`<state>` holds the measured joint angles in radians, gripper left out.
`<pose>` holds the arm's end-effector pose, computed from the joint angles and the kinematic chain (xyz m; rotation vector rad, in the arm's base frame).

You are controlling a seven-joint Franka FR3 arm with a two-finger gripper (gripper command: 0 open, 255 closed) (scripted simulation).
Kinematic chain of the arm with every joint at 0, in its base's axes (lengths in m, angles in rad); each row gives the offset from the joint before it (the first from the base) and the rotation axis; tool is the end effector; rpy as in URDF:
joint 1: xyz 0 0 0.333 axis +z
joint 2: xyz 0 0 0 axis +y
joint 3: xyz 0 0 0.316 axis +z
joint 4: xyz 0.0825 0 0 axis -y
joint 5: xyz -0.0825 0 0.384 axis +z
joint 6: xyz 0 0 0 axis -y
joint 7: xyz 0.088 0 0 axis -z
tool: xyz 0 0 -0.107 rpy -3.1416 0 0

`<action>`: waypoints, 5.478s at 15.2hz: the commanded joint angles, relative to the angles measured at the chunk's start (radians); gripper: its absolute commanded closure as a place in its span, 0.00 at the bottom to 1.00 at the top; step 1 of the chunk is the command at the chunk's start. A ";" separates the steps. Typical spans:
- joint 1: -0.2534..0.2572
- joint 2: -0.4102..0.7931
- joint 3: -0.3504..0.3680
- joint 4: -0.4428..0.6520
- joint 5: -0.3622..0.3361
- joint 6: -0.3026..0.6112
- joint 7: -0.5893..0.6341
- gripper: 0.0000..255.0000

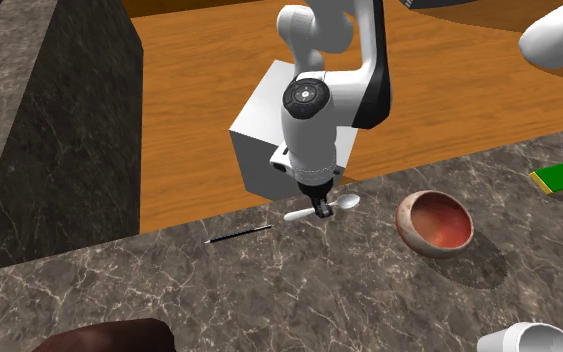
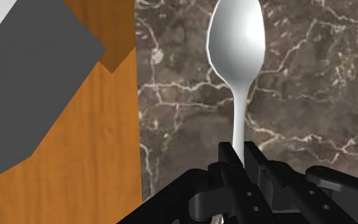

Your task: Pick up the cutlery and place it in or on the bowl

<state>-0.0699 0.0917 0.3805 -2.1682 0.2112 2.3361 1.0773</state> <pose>0.5288 0.1714 0.3636 -2.6421 1.2927 0.0903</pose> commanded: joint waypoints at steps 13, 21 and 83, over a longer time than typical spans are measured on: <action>-0.009 -0.092 -0.004 0.096 0.013 -0.184 0.015 1.00; -0.013 -0.125 -0.009 0.170 0.014 -0.288 0.027 1.00; 0.248 0.118 0.195 0.426 -0.192 -0.255 0.559 0.00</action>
<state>0.1782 0.2096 0.5753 -1.7434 0.0194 2.0825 1.6362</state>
